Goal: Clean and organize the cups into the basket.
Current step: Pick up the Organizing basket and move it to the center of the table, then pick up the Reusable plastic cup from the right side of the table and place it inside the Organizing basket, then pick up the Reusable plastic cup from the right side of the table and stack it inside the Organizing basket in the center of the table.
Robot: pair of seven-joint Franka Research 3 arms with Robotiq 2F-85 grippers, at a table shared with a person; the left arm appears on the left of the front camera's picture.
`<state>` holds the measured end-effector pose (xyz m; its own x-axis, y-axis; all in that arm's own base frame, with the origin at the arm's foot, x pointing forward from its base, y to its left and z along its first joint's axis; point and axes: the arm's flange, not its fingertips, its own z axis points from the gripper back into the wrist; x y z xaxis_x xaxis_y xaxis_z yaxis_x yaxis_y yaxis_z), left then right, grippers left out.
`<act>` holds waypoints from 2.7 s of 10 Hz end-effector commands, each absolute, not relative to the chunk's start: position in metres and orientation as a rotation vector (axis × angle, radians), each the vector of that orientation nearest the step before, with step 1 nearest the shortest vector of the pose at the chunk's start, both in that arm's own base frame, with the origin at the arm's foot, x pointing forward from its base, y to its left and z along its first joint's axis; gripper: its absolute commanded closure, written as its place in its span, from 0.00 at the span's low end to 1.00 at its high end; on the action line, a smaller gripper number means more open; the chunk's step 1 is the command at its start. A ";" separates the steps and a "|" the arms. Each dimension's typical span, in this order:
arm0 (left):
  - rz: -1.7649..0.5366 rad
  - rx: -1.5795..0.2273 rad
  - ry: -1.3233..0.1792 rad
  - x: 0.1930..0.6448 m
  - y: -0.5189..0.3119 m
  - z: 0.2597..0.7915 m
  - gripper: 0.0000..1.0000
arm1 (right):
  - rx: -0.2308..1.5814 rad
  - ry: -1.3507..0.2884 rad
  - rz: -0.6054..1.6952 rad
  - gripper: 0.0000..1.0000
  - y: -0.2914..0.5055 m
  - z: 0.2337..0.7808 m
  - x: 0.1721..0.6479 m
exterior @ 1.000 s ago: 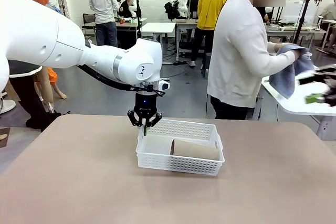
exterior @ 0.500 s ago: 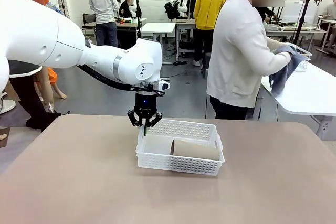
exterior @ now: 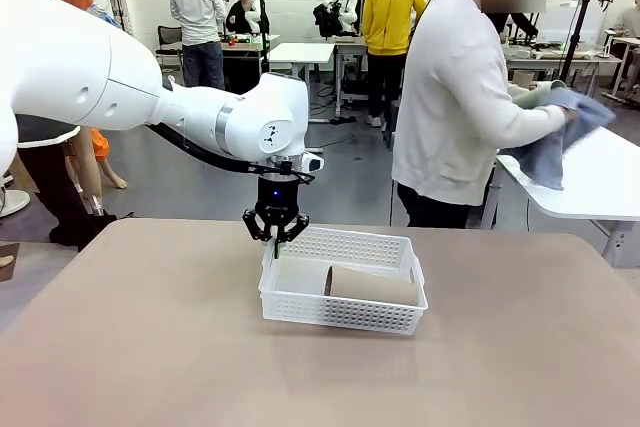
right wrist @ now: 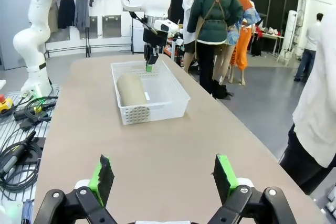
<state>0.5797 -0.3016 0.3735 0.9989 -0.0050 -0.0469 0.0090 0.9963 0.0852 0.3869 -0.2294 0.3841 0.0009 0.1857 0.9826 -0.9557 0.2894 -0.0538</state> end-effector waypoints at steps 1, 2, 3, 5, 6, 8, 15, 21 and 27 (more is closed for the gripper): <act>-0.006 0.084 0.044 0.579 -0.301 0.375 0.97 | 0.836 -1.223 1.076 0.00 -0.235 0.385 0.384; -0.006 0.084 0.044 0.579 -0.301 0.375 0.97 | 0.836 -1.223 1.076 0.00 -0.235 0.385 0.384; -0.006 0.084 0.044 0.579 -0.301 0.375 0.97 | 0.836 -1.223 1.076 0.00 -0.235 0.385 0.384; -0.006 0.084 0.044 0.579 -0.301 0.375 0.97 | 0.836 -1.223 1.076 0.00 -0.235 0.385 0.384; -0.006 0.084 0.044 0.579 -0.301 0.375 0.97 | 0.836 -1.223 1.076 0.00 -0.235 0.385 0.384; -0.006 0.084 0.044 0.579 -0.301 0.375 0.97 | 0.836 -1.223 1.076 0.00 -0.235 0.385 0.384; -0.006 0.084 0.044 0.579 -0.301 0.375 0.97 | 0.836 -1.223 1.076 0.00 -0.235 0.385 0.384; -0.006 0.084 0.044 0.579 -0.301 0.375 0.97 | 0.835 -1.222 1.078 0.00 -0.235 0.384 0.384; -0.006 0.084 0.044 0.579 -0.301 0.375 0.97 | 0.915 -1.048 1.038 0.00 -0.228 0.291 0.409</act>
